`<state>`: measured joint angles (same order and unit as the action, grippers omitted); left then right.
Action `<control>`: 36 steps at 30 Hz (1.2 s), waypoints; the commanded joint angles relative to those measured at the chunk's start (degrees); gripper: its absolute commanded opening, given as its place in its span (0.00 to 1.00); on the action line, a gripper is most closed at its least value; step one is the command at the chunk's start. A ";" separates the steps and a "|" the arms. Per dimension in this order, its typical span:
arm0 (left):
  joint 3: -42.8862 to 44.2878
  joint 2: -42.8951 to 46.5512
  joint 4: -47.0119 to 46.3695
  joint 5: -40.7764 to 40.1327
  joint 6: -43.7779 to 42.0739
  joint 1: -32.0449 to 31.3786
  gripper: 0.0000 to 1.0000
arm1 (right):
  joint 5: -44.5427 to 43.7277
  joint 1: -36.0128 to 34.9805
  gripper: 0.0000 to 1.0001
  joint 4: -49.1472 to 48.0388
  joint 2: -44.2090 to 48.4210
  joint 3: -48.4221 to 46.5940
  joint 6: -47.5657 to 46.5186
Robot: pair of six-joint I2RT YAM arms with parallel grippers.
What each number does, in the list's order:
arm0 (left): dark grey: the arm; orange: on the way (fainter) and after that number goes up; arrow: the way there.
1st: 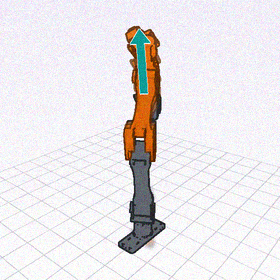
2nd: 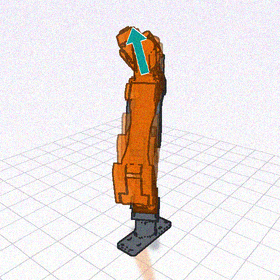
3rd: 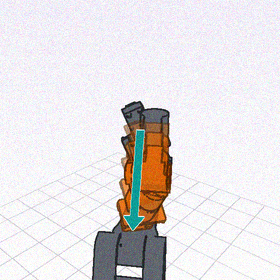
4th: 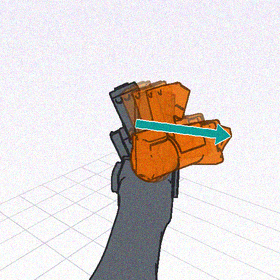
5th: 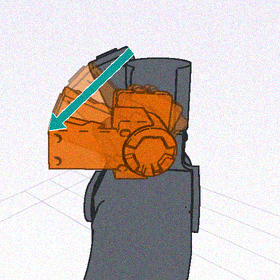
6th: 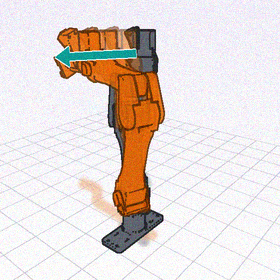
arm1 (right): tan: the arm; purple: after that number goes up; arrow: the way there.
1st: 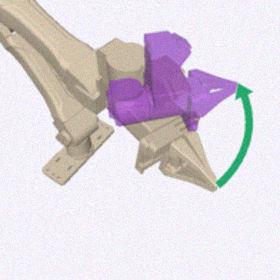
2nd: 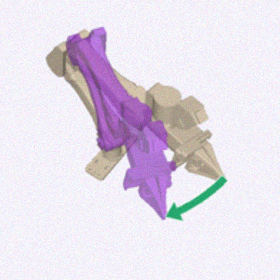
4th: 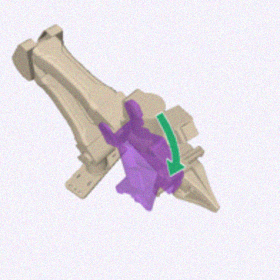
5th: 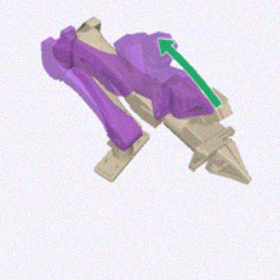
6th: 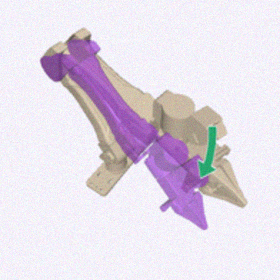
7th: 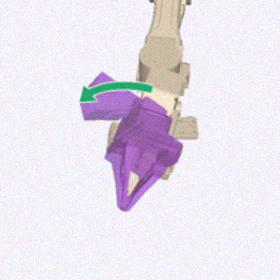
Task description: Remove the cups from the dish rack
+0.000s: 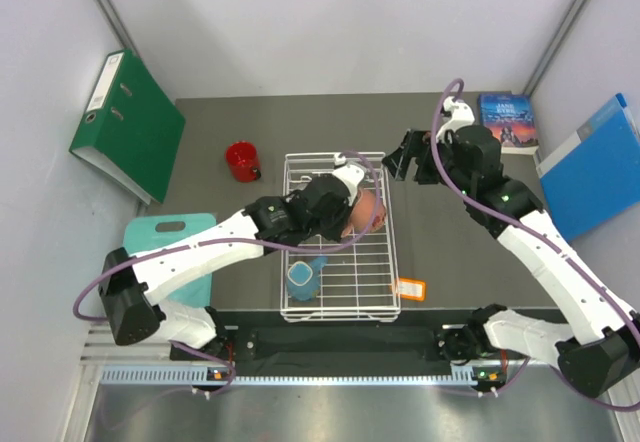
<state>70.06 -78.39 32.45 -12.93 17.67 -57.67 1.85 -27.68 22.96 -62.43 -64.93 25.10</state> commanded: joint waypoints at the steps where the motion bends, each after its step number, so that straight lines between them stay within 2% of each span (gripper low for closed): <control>1: 1.75 -0.18 -2.21 -5.17 0.43 -2.53 0.00 | -3.43 -0.18 0.89 1.21 3.11 -0.29 -1.55; 13: -1.85 -10.02 -1.51 -7.29 2.10 -3.77 0.00 | -3.69 -0.18 0.89 2.61 6.80 3.05 -1.99; 24: -4.85 -14.59 -8.01 -6.85 2.02 -3.85 0.00 | -2.90 -0.18 0.89 3.23 7.77 4.37 -2.25; 36: -1.07 -18.29 -3.01 -18.00 1.76 -3.85 0.00 | -3.25 -0.18 0.89 2.35 6.89 5.60 -3.39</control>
<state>66.63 -95.33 27.11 -25.58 19.35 -61.65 -0.99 -27.68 26.68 -55.88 -59.22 23.05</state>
